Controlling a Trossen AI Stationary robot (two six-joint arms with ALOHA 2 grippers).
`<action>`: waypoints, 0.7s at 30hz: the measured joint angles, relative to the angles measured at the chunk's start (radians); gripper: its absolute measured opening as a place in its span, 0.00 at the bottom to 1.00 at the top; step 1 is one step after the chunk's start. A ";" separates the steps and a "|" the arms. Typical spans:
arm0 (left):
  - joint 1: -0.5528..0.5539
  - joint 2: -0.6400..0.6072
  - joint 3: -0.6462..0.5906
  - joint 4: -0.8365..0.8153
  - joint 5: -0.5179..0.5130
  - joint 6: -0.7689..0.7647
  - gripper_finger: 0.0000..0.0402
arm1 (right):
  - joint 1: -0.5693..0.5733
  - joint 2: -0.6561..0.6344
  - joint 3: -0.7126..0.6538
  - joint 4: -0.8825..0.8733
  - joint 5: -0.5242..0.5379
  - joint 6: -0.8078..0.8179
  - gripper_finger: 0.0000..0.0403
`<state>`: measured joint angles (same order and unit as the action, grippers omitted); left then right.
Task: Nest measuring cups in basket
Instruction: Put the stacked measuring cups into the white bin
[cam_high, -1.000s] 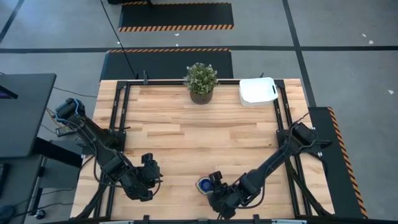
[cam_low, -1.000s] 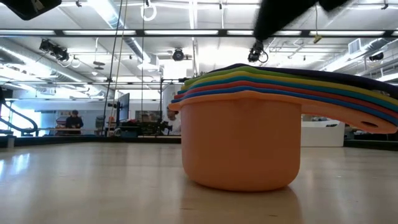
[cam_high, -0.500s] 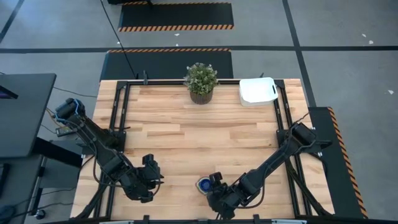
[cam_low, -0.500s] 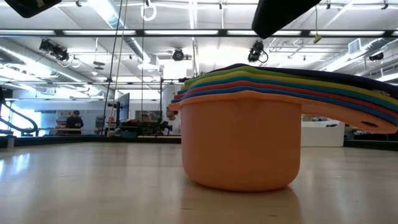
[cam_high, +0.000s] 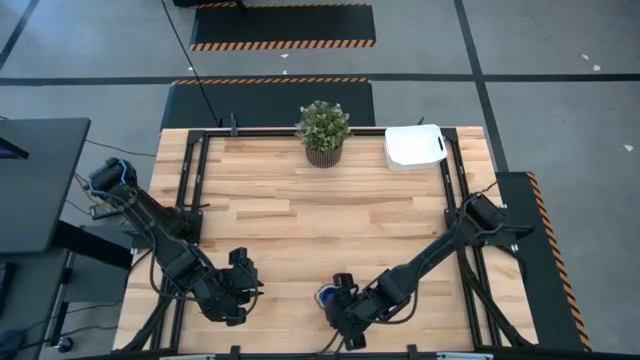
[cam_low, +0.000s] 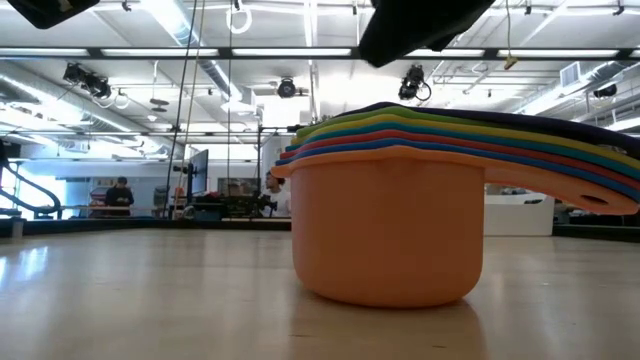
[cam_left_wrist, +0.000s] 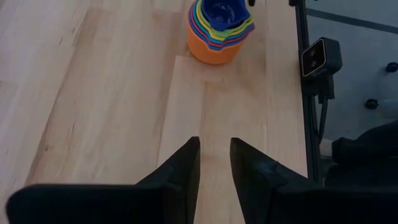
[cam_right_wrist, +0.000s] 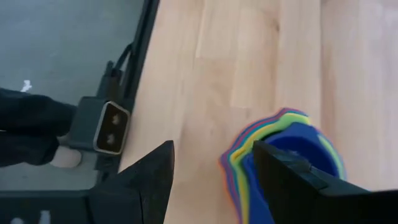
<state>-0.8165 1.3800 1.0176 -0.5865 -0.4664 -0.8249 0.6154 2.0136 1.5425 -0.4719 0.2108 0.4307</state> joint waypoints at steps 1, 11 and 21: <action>0.000 0.000 0.000 0.000 0.000 0.000 0.24 | -0.004 0.000 0.000 0.000 0.004 0.007 0.56; 0.000 0.000 0.000 0.000 0.000 0.000 0.24 | -0.005 0.000 0.000 -0.009 0.128 0.013 0.56; 0.000 0.000 0.000 0.000 0.000 0.000 0.24 | 0.017 0.000 0.000 -0.099 0.083 0.133 0.58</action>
<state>-0.8165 1.3796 1.0176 -0.5866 -0.4664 -0.8248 0.6319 2.0136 1.5425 -0.5707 0.2933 0.5636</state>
